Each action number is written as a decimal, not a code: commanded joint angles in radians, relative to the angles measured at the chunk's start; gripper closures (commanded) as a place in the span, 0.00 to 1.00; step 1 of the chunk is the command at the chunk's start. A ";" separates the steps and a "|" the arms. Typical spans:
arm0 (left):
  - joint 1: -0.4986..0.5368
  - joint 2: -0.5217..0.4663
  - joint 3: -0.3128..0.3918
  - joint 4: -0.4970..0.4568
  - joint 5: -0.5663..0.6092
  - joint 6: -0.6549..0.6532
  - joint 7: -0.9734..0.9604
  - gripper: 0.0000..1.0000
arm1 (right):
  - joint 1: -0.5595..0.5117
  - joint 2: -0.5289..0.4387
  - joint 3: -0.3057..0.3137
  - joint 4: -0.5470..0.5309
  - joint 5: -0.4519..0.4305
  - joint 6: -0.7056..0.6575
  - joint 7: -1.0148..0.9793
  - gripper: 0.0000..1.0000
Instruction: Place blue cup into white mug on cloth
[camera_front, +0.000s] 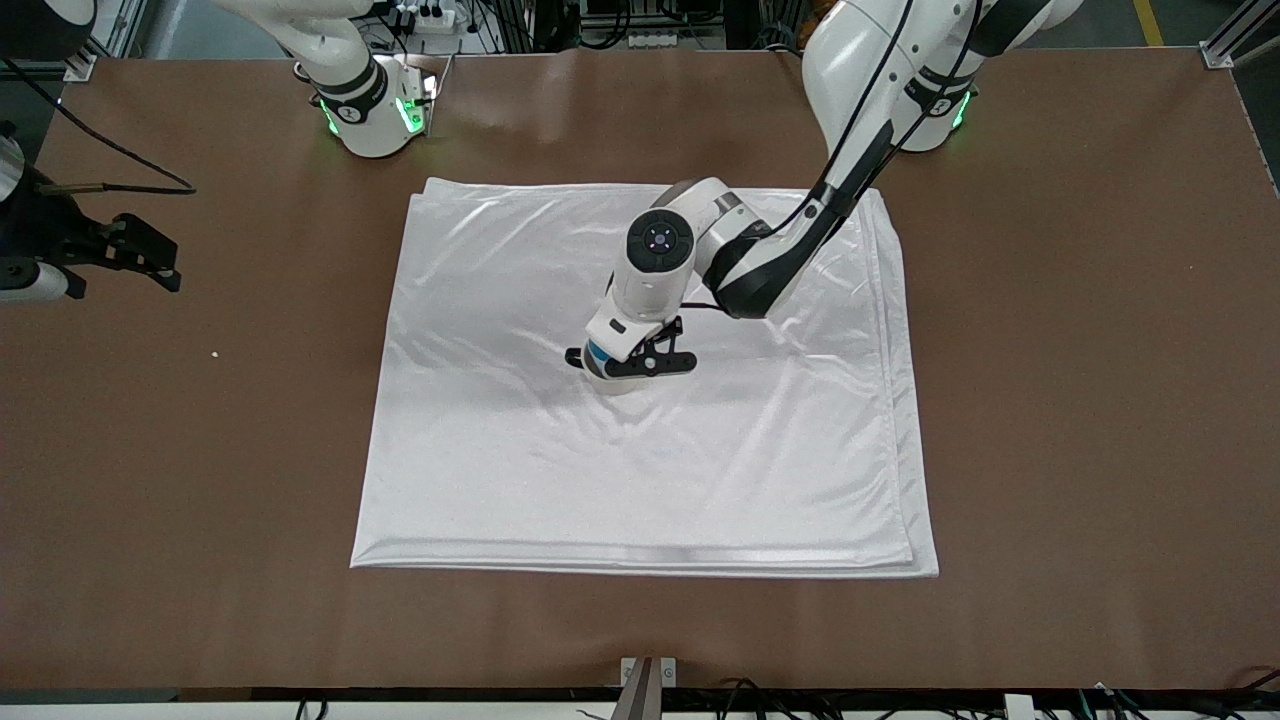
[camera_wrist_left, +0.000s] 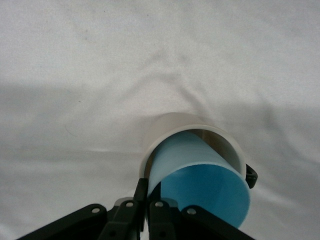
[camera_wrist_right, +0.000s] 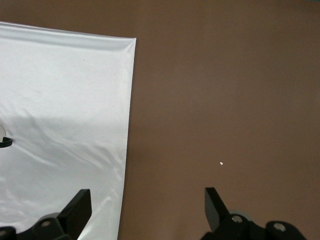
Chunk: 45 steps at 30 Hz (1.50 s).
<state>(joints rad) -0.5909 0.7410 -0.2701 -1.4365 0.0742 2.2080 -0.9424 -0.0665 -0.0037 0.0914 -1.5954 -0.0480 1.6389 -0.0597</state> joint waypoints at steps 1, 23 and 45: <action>-0.017 0.029 0.011 0.030 0.033 0.019 -0.026 1.00 | -0.038 -0.010 0.013 0.002 0.026 -0.001 0.015 0.00; -0.021 0.017 0.011 0.030 0.041 0.018 -0.030 0.00 | -0.082 -0.059 0.013 -0.058 0.074 0.032 0.078 0.00; 0.143 -0.160 0.011 0.024 0.042 -0.122 0.040 0.00 | -0.098 -0.093 0.013 -0.110 0.074 0.036 0.070 0.00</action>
<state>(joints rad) -0.5182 0.6409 -0.2541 -1.3900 0.0922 2.1128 -0.9371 -0.1426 -0.0724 0.0921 -1.6860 0.0044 1.6810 0.0075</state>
